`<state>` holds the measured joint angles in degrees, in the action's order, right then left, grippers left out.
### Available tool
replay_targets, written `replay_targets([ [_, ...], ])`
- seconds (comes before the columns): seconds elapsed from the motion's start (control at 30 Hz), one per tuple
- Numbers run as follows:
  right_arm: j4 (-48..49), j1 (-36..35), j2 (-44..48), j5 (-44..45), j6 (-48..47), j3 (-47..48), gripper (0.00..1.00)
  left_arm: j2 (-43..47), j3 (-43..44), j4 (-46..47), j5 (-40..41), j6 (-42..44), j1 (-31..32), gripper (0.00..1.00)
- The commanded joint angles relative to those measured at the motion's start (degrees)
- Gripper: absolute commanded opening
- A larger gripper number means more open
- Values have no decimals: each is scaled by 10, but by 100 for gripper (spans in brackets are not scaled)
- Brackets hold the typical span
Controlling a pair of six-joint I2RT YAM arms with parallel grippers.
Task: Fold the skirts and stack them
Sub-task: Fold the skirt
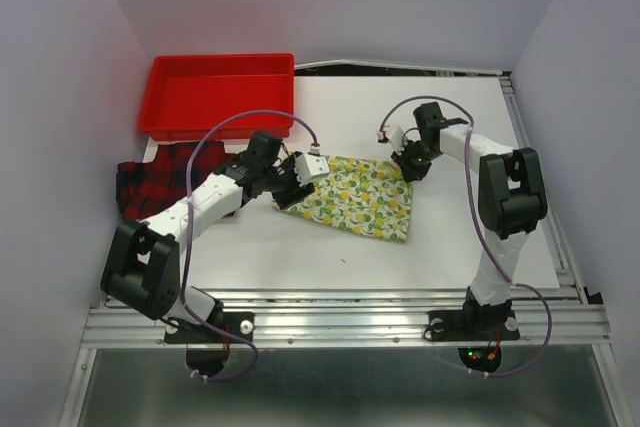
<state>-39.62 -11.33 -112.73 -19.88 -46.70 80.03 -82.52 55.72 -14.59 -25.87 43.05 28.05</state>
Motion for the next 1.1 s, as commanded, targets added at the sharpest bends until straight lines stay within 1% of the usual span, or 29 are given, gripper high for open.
replay_targets([
  [0.0, -5, -4, -2, -4, 21, 15, 1, 41, -21, -6, -4, 35, 3, 62],
  [0.13, -27, -4, 30, -25, 43, 19, 1, 51, -32, -14, -5, 46, 2, 62],
  [0.17, -49, 2, 39, -36, 53, 35, 1, 54, -33, -17, -11, 48, 3, 62],
  [0.23, -62, 8, 44, -56, 64, 57, 1, 57, -38, -20, -18, 53, 3, 62],
  [0.33, -103, 25, 18, -85, 67, 135, 1, 64, -50, -23, -23, 68, 4, 64],
  [0.37, -142, 30, -7, -89, 55, 182, 7, 64, -54, -25, -19, 71, 4, 64],
  [0.43, -165, 30, -28, -89, 61, 211, 11, 63, -54, -25, -13, 73, 4, 64],
  [0.47, -165, 30, -34, -89, 59, 218, 10, 63, -55, -25, -13, 76, 4, 64],
  [0.5, -164, 30, -46, -88, 61, 221, 1, 62, -57, -24, -13, 75, 4, 64],
  [0.63, -138, 30, -79, -57, 64, 209, 1, 55, -52, -15, -10, 64, 4, 64],
  [0.87, -44, 30, -143, 34, 125, 198, 1, 44, -50, 0, -2, 52, 4, 64],
  [0.97, -33, 36, -165, 70, 152, 210, 1, 40, -46, 12, 17, 33, 5, 63],
  [1.07, -41, 36, -172, 99, 153, 196, 1, 31, -37, 15, 27, 12, 2, 63],
])
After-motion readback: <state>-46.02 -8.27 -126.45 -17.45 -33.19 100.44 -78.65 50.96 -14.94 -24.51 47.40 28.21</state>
